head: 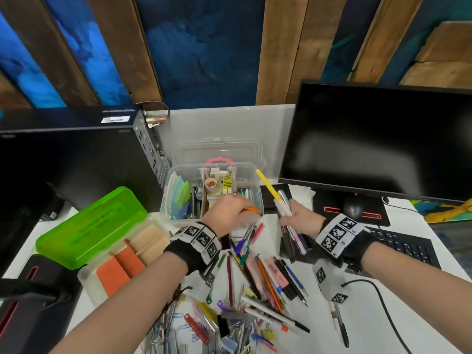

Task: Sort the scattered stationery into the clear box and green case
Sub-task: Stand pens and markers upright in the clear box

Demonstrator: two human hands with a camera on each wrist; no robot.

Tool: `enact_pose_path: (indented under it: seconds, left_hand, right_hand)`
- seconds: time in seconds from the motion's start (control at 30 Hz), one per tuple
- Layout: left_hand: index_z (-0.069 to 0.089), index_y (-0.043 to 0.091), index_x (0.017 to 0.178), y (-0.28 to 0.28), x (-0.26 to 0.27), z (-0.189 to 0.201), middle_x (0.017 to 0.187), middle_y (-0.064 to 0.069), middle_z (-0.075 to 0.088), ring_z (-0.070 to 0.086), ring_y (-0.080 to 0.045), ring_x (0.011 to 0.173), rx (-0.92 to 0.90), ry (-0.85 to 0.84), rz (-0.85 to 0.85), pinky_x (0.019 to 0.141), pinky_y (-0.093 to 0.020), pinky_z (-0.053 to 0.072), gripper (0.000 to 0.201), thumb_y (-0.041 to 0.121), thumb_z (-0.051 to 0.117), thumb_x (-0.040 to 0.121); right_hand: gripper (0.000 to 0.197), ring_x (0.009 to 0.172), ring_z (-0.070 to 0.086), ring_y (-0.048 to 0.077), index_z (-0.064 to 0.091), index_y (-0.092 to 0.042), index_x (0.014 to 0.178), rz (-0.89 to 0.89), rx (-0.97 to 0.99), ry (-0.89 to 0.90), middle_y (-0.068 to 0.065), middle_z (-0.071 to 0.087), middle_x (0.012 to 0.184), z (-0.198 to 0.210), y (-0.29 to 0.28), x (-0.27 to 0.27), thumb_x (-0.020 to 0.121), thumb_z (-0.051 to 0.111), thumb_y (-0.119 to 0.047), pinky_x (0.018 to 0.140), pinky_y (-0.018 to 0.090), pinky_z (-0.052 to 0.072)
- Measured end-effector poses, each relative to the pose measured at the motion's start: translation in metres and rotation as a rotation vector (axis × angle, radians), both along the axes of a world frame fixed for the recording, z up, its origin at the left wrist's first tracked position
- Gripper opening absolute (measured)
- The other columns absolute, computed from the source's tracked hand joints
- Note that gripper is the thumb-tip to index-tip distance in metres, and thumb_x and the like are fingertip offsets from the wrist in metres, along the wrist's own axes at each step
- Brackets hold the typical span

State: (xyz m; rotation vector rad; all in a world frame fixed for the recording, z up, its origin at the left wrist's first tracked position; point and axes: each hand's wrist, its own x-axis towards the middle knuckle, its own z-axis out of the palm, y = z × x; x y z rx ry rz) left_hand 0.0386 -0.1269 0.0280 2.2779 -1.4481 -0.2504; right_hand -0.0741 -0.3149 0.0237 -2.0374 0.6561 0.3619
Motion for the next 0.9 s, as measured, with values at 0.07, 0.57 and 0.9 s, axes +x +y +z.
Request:
enact_pose_path:
  seconds: [0.07,0.57,0.9]
  left_hand:
    - [0.07,0.015,0.109,0.001,0.014,0.008,0.095,-0.004,0.069,0.064,-0.021,0.084,-0.006,-0.102,0.158,0.08,-0.035,0.052,0.029,0.034,0.052,0.097]
    - [0.063,0.001,0.115,-0.054,0.016,-0.005,0.115,-0.014,0.062,0.061,-0.031,0.107,0.536,-0.221,0.303,0.084,-0.037,0.051,0.028,0.002,0.051,0.09]
    - [0.067,0.011,0.102,-0.003,0.033,-0.004,0.103,-0.009,0.063,0.065,-0.03,0.092,0.142,-0.006,0.588,0.081,-0.039,0.055,0.021,0.009,0.052,0.088]
  right_hand:
    - [0.034,0.084,0.053,0.028,0.039,-0.005,0.109,-0.028,0.006,-0.023,0.013,0.048,0.091,0.002,-0.001,0.009,0.085,0.062,-0.011,0.077,0.046,0.049]
    - [0.032,0.081,0.053,0.026,0.044,-0.005,0.101,-0.1,-0.043,-0.066,0.009,0.047,0.082,0.009,0.004,0.083,0.078,0.066,-0.006,0.075,0.041,0.049]
    - [0.03,0.061,0.044,0.014,0.042,-0.008,0.102,-0.145,-0.102,-0.019,0.008,0.048,0.082,0.029,0.006,0.12,0.083,0.065,-0.013,0.049,0.026,0.034]
